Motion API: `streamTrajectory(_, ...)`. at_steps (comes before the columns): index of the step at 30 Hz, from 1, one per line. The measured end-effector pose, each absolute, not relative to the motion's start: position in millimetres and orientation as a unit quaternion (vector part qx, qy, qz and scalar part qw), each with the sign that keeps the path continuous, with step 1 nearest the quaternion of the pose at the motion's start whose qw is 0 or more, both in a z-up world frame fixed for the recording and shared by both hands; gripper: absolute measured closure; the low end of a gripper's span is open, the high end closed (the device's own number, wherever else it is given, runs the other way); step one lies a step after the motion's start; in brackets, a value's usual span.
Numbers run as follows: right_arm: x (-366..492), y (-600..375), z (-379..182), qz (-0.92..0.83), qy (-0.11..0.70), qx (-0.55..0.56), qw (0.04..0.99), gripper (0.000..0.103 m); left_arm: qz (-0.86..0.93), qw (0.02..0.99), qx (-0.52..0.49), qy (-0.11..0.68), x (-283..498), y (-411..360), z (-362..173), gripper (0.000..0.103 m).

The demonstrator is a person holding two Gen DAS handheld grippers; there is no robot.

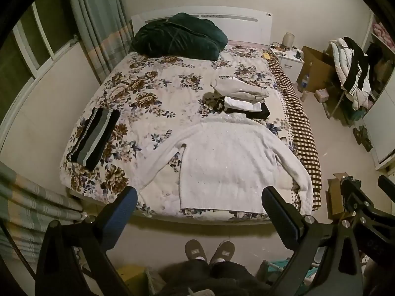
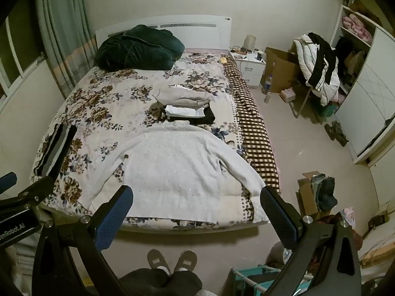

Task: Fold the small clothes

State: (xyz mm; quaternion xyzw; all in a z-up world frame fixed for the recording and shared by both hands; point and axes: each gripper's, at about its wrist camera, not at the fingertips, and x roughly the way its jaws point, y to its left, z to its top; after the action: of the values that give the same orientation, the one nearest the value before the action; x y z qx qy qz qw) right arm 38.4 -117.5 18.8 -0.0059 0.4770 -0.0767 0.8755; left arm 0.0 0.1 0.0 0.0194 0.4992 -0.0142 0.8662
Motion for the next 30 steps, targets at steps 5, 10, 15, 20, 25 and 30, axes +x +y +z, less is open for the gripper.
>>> streamTrajectory(5, 36.9, -116.6, 19.8, -0.079, 0.476, -0.011, 0.876, 0.0, -0.016, 0.866, 0.019, 0.499, -0.3, 0.3, 0.3, 0.0)
streamTrajectory(10, 35.4, -116.3, 20.8, -0.079, 0.476, -0.01, 0.876, 0.0, -0.013, 0.867, 0.02, 0.499, -0.4, 0.0, 0.3, 0.0)
streamTrajectory(15, 33.7, -115.9, 22.0, -0.078, 0.475, -0.009, 0.877, 0.0, -0.013, 0.867, 0.021, 0.498, -0.2, 0.0, 0.1, 0.0)
streamTrajectory(20, 32.2, -115.6, 23.0, -0.076, 0.475, -0.008, 0.877, 0.0, -0.012, 0.867, 0.021, 0.497, -0.3, 0.1, 0.2, 0.0)
streamTrajectory(25, 30.6, -115.1, 24.1, -0.076, 0.475, -0.009, 0.877, 0.0, -0.01, 0.868, 0.02, 0.497, -0.1, 0.2, 0.4, 0.0)
streamTrajectory(30, 29.3, -114.7, 25.1, -0.075, 0.474, -0.008, 0.877, 0.0, -0.01, 0.868, 0.021, 0.496, 1.2, 2.3, 5.5, 0.0)
